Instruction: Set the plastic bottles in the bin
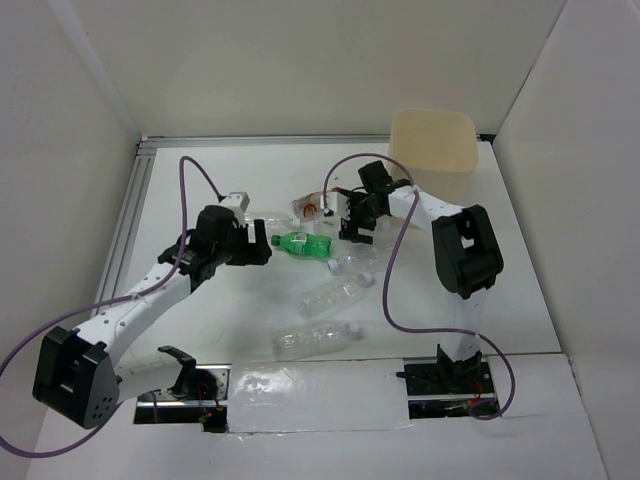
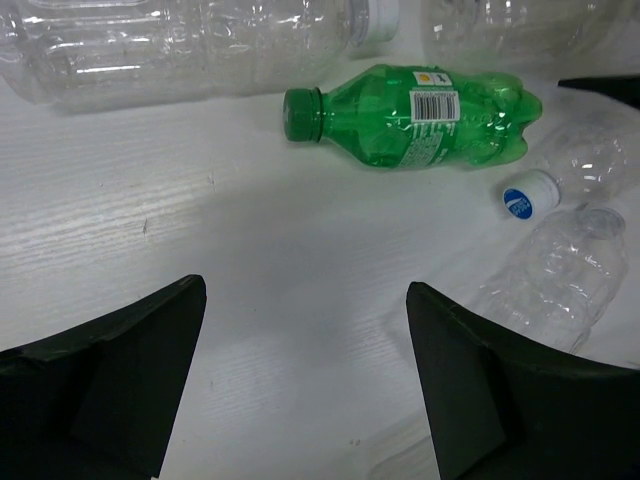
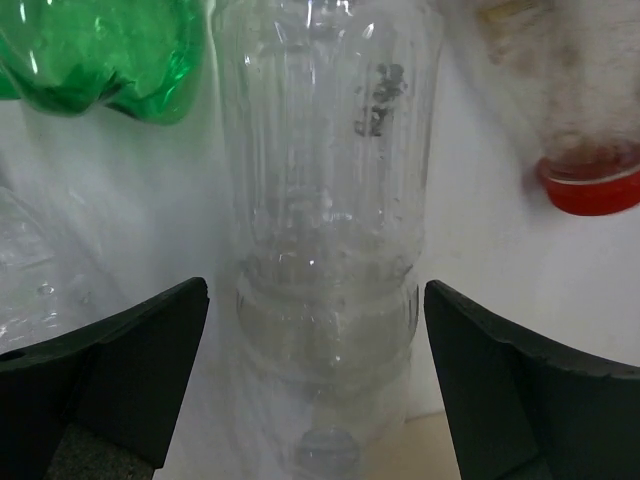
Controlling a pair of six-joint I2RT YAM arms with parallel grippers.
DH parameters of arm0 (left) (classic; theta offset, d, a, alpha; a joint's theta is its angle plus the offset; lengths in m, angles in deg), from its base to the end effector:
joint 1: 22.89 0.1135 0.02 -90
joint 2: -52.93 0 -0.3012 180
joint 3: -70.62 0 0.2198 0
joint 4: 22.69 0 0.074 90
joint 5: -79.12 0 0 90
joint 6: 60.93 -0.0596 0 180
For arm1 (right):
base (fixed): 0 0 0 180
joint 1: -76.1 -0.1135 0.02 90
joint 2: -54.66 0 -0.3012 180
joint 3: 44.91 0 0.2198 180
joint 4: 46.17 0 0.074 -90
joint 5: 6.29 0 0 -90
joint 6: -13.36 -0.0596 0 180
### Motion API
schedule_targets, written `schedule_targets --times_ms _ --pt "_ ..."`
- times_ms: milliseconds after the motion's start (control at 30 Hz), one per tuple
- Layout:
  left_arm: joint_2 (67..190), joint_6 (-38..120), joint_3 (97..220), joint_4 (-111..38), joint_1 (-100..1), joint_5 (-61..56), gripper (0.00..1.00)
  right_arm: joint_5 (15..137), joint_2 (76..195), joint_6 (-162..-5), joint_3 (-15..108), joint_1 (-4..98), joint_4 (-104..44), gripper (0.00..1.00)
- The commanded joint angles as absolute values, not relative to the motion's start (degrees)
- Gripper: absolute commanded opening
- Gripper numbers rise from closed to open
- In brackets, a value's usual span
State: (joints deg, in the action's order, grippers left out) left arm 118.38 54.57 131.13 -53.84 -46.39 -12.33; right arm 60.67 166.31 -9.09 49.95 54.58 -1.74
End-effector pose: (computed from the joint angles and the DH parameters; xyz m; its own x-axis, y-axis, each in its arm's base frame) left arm 0.2040 -0.0871 0.2899 -0.6511 -0.1862 -0.7358 0.1103 0.9359 -0.3344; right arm 0.3669 0.1697 0.2170 0.1626 -0.8501 -0.5009 -0.9494 0.0034 -0.3140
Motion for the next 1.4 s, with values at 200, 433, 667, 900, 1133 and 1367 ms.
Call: schedule_targets --times_ms 200,433,667,900,1133,1367 --pt "119.0 50.6 135.6 -49.8 -46.6 -13.1 0.94 55.8 171.2 1.0 50.7 58.2 8.1 0.74" --pt "122.8 45.9 137.5 -47.2 -46.6 -16.5 0.95 51.5 162.6 3.9 53.7 61.9 18.2 0.46" --pt "123.9 30.1 137.8 -39.6 -45.6 -13.8 0.87 37.2 153.1 16.4 64.1 59.4 41.4 0.41" --pt "123.9 20.8 137.8 -36.6 -43.0 -7.2 0.87 30.7 147.0 6.0 69.7 51.6 36.0 0.39" --pt "128.5 13.0 137.0 -36.0 -40.7 -4.8 0.87 42.0 145.2 -37.3 73.9 63.2 -3.9 0.39" --pt "131.9 7.8 135.3 -33.7 -39.1 -2.3 0.87 40.7 149.5 -38.1 77.5 76.7 -4.7 0.43"
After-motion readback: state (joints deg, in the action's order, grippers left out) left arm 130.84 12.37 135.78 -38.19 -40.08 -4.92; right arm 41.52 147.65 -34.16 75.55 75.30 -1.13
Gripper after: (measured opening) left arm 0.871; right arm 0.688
